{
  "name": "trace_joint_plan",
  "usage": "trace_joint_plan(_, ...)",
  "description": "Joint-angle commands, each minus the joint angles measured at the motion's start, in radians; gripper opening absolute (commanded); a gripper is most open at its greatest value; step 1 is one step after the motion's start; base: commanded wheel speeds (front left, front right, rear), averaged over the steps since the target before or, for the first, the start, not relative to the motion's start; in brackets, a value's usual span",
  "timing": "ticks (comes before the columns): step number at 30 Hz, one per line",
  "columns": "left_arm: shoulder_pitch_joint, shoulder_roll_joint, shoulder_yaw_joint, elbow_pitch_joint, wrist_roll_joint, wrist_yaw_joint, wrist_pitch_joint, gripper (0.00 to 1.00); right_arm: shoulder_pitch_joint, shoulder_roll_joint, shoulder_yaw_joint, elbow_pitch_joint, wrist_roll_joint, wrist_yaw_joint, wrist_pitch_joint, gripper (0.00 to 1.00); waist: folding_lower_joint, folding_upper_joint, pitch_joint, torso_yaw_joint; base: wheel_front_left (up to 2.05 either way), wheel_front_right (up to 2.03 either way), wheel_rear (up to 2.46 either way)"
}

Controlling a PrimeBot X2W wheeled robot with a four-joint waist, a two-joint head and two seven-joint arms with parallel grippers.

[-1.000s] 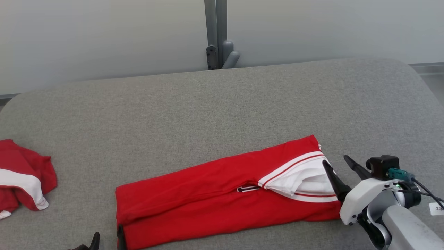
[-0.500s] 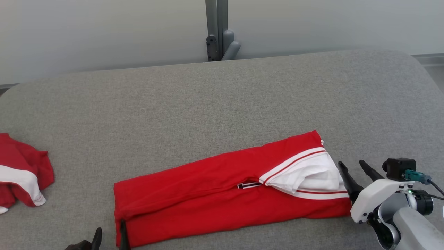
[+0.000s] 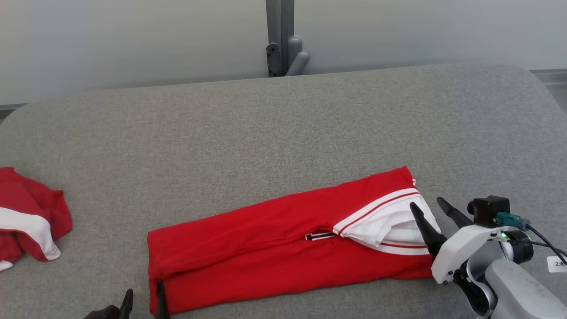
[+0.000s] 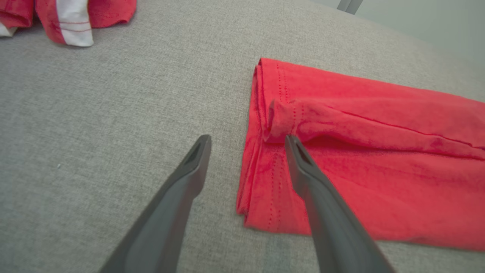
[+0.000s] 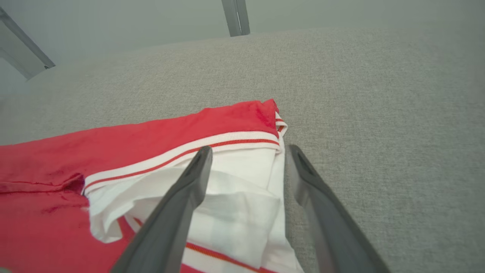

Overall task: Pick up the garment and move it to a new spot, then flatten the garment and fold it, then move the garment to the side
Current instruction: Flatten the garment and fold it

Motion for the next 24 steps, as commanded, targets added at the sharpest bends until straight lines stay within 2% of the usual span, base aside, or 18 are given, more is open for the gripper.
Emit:
trace_joint_plan(1, -0.007, 0.003, 0.0, 0.002, -0.003, 0.002, 0.0, 1.0, -0.01, -0.011, 0.012, -0.01, -0.007, -0.001, 0.0, 1.0, 0.0, -0.0001, 0.0, 0.0, 0.0, 0.0, 0.0)
trace_joint_plan(12, -0.015, 0.003, 0.004, 0.015, 0.0, 0.0, 0.0, 1.0, -0.027, -0.09, 0.149, -0.072, -0.072, -0.001, 0.084, 1.0, 0.0, -0.0001, 0.001, 0.007, 0.0, 0.0, 0.0)
trace_joint_plan(24, 0.002, 0.003, 0.002, 0.024, -0.017, 0.009, 0.0, 1.0, -0.04, -0.133, 0.21, -0.136, -0.093, -0.001, 0.14, 1.0, 0.0, -0.0001, 0.003, 0.015, 0.0, 0.0, 0.0)
